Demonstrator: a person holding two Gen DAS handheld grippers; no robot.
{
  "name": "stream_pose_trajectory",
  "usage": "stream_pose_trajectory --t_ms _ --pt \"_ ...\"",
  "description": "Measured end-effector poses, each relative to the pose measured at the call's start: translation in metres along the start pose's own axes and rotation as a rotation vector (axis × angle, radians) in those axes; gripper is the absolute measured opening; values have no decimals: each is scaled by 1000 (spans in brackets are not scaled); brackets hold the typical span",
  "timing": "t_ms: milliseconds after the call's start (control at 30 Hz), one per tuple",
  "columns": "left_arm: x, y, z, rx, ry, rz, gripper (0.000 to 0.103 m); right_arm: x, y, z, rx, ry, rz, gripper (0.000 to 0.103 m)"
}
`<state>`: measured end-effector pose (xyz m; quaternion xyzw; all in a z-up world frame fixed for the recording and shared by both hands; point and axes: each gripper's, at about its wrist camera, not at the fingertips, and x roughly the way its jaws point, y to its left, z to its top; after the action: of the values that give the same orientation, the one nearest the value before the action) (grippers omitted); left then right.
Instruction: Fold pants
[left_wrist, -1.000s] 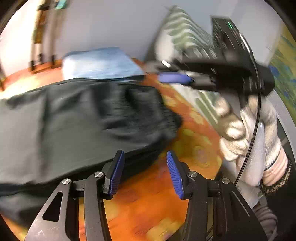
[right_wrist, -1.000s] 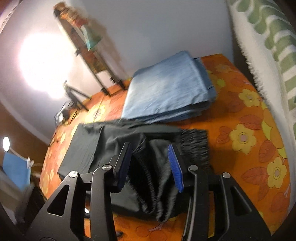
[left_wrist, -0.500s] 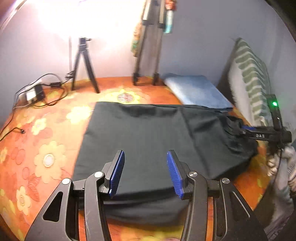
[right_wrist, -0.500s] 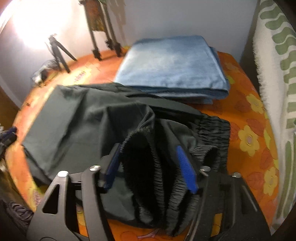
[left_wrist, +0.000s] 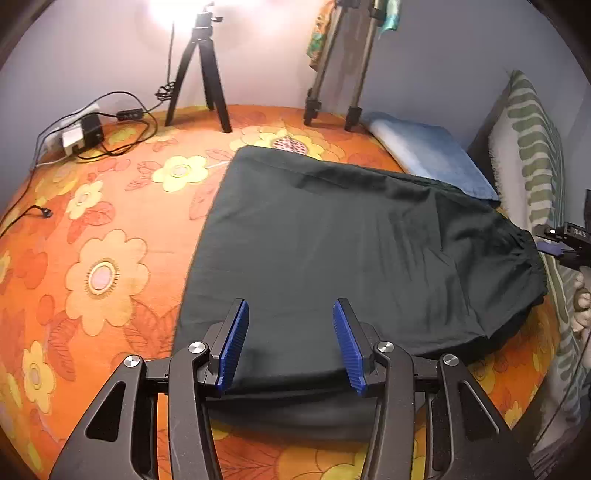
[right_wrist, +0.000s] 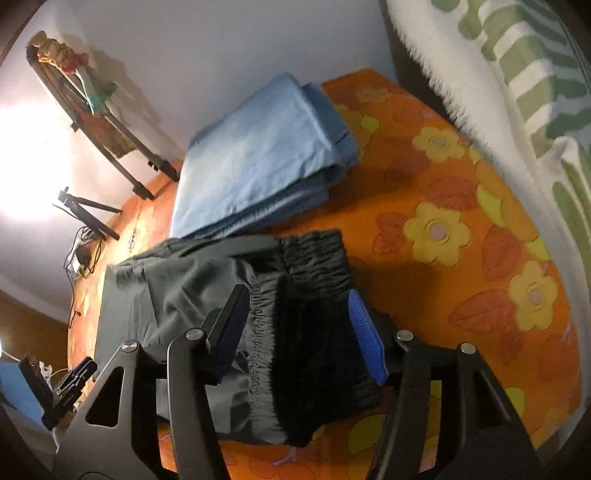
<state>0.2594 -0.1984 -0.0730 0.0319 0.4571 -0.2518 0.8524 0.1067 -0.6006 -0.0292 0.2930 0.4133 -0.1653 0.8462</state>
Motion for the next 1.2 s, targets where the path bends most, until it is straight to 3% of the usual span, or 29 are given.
stream_pose_trajectory --t_ms 133,333,633,733,933,1033,1200 --pt "-8 20 9 -57 -32 19 46 -10 22 -6 -101 -36 -15 59" --pt "-23 63 14 -159 -74 54 46 -13 88 -36 -402 -68 -43 59" --pt "-5 85 -7 -201 10 44 46 24 154 -87 -607 61 25 59" --pt "-1 82 -13 -187 29 32 46 39 159 -100 -639 112 22 59" --pt "8 86 -20 -237 66 -10 46 71 142 -110 -637 216 -100 59" --pt "10 85 -22 -244 60 -1 46 67 143 -102 -588 211 -75 59" --pt "9 86 -24 -274 35 4 46 49 182 -89 -547 169 62 59"
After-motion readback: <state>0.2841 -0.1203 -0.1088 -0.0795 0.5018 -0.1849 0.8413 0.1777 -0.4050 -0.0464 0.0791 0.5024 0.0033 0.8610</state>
